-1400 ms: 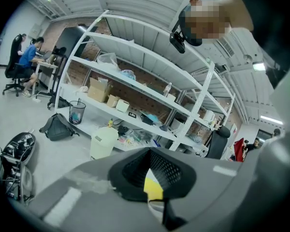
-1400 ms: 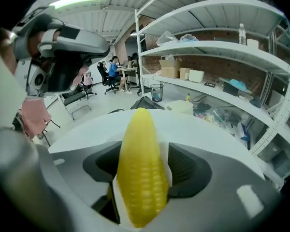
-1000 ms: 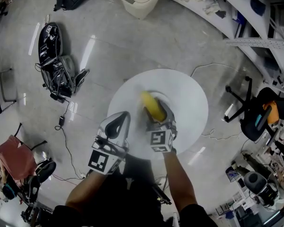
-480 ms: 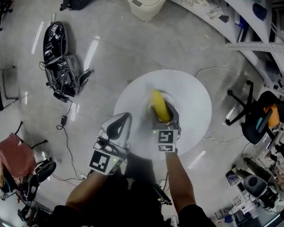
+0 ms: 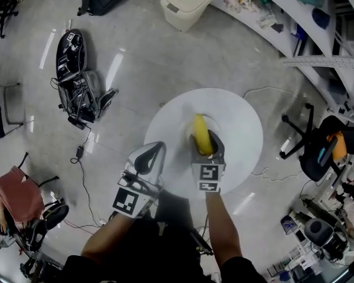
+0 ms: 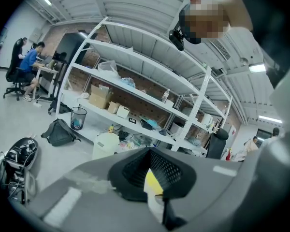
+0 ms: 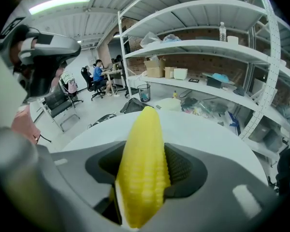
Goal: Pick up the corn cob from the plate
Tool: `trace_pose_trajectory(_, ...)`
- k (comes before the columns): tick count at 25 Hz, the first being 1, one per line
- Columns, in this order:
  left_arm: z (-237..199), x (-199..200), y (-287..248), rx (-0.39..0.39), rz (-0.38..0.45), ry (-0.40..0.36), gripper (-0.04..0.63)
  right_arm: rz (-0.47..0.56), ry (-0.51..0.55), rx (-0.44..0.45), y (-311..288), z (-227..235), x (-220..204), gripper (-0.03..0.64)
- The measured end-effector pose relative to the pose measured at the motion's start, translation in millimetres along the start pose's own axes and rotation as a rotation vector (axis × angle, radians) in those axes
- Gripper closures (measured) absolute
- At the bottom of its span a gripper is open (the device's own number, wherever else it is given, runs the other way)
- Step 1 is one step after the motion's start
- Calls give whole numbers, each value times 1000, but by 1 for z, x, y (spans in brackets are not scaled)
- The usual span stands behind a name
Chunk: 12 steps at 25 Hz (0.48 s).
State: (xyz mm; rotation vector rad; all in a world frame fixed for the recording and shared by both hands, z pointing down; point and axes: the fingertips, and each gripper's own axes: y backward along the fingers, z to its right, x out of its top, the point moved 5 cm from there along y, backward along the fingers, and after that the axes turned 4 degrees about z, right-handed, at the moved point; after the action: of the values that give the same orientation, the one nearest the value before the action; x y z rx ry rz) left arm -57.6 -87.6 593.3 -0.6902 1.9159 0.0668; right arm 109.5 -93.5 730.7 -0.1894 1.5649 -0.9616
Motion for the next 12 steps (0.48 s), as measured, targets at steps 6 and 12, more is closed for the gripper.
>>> trace_pose_trajectory(6, 2, 7, 6, -14, 20, -16, 594, 15, -14, -17, 8, -1, 6, 364)
trace_pose_trajectory(12, 9, 15, 14, -16, 20, -21, 594, 36, -13, -33, 23, -4, 15, 364)
